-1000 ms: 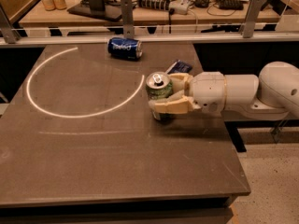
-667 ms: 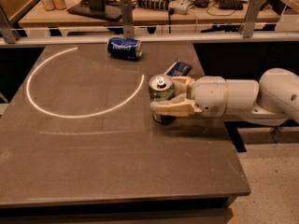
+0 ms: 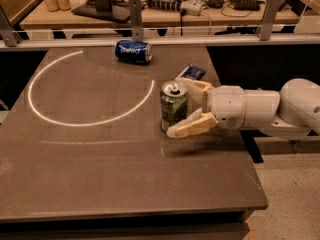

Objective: Place green can upright

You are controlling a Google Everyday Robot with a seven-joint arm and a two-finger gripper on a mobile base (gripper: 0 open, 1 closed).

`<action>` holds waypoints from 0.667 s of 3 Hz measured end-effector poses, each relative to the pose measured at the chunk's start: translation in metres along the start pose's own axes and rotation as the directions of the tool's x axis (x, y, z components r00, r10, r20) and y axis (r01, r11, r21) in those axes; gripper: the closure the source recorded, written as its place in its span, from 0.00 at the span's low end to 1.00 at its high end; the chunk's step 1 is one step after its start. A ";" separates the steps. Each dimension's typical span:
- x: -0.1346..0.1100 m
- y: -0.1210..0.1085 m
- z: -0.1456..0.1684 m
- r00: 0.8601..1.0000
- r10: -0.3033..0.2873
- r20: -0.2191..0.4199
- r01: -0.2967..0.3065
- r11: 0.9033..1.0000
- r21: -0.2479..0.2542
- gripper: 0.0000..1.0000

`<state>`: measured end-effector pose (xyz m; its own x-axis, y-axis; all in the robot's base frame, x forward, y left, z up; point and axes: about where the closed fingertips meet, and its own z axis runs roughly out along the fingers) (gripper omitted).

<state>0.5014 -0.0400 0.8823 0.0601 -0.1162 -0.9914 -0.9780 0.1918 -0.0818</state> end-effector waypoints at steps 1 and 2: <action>-0.006 0.001 -0.020 0.999 -0.012 -0.035 0.013 0.999 0.042 0.00; -0.015 0.004 -0.064 0.994 0.005 -0.110 0.016 0.982 0.188 0.00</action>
Offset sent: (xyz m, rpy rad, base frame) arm -0.0416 -0.1569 0.0519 -0.2155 -0.0172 -0.5048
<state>0.4843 -0.0995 0.9037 0.0328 -0.2221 -0.9745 -0.9221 0.3693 -0.1152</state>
